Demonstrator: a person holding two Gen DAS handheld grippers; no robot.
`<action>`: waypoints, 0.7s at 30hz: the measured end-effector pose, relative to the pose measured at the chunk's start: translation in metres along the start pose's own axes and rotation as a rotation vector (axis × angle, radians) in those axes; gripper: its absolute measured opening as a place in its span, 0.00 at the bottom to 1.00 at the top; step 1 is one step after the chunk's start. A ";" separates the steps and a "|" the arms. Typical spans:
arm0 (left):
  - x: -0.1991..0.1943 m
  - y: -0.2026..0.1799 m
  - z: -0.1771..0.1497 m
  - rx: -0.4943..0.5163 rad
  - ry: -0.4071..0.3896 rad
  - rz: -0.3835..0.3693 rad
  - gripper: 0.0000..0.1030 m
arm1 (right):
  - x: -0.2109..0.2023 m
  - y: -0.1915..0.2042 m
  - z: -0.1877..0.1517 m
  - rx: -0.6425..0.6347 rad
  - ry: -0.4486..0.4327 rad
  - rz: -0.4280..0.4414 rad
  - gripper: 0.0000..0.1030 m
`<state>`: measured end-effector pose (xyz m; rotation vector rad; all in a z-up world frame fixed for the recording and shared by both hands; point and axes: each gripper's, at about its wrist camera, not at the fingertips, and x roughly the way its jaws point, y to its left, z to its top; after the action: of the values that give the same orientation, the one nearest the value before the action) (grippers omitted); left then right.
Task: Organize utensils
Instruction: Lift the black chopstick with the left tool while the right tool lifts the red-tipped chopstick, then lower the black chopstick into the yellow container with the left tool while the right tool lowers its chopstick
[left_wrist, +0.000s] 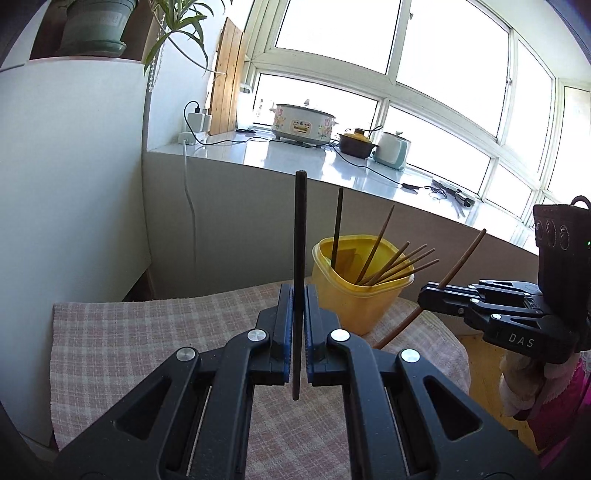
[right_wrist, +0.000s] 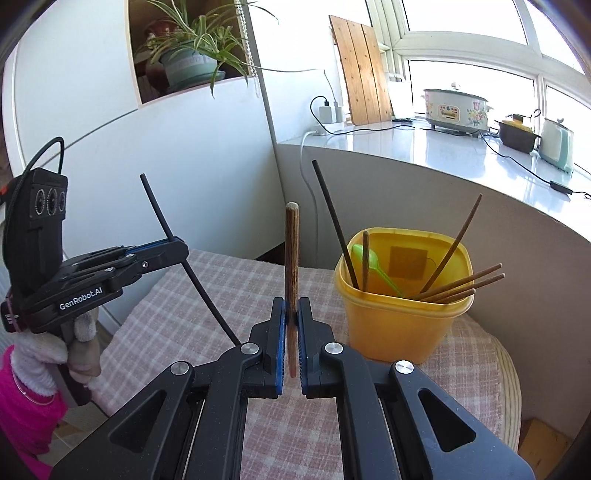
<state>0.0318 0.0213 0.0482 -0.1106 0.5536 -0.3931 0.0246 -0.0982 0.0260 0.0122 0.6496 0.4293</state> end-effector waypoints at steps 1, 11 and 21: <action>0.001 -0.002 0.002 0.002 -0.004 -0.006 0.03 | -0.003 -0.003 0.001 0.004 -0.007 -0.007 0.04; 0.006 -0.020 0.016 0.013 -0.035 -0.053 0.03 | -0.019 -0.025 0.003 0.036 -0.038 -0.071 0.04; -0.006 -0.031 0.042 0.023 -0.108 -0.086 0.03 | -0.049 -0.046 0.017 0.079 -0.119 -0.102 0.04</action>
<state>0.0393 -0.0050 0.0925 -0.1331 0.4391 -0.4742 0.0176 -0.1575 0.0610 0.0783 0.5470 0.3018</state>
